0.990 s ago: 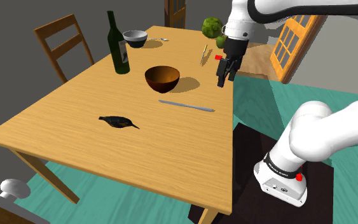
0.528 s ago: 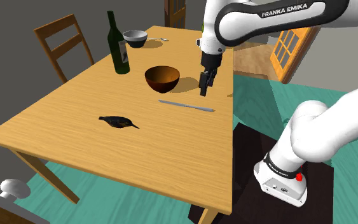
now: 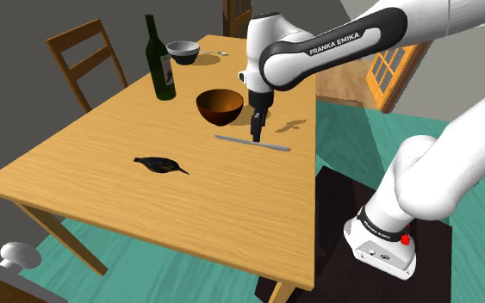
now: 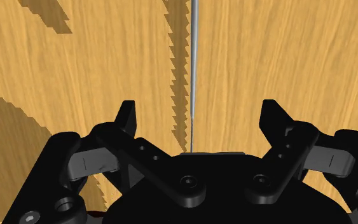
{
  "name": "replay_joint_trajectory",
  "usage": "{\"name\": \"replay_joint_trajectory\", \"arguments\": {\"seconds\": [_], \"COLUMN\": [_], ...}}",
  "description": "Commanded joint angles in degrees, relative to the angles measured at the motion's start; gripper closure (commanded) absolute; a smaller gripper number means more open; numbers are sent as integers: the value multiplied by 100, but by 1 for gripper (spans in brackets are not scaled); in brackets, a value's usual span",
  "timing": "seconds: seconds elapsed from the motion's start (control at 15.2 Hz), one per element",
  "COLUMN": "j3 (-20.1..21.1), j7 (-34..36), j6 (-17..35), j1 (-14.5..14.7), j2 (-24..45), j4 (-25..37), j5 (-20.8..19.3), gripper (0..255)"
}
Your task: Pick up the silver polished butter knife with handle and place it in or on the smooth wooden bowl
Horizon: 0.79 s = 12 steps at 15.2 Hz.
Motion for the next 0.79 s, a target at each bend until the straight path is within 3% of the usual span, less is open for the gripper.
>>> {"name": "replay_joint_trajectory", "arguments": {"seconds": [0.0,0.26,0.73], "j3": [5,4,4], "j7": [-11,-9,-9], "j6": [192,485,484], "j1": [5,4,4], "j2": [81,189,188], "j4": [-105,-291,-290], "j5": [-9,-12,-12], "gripper": [0,0,0]}}
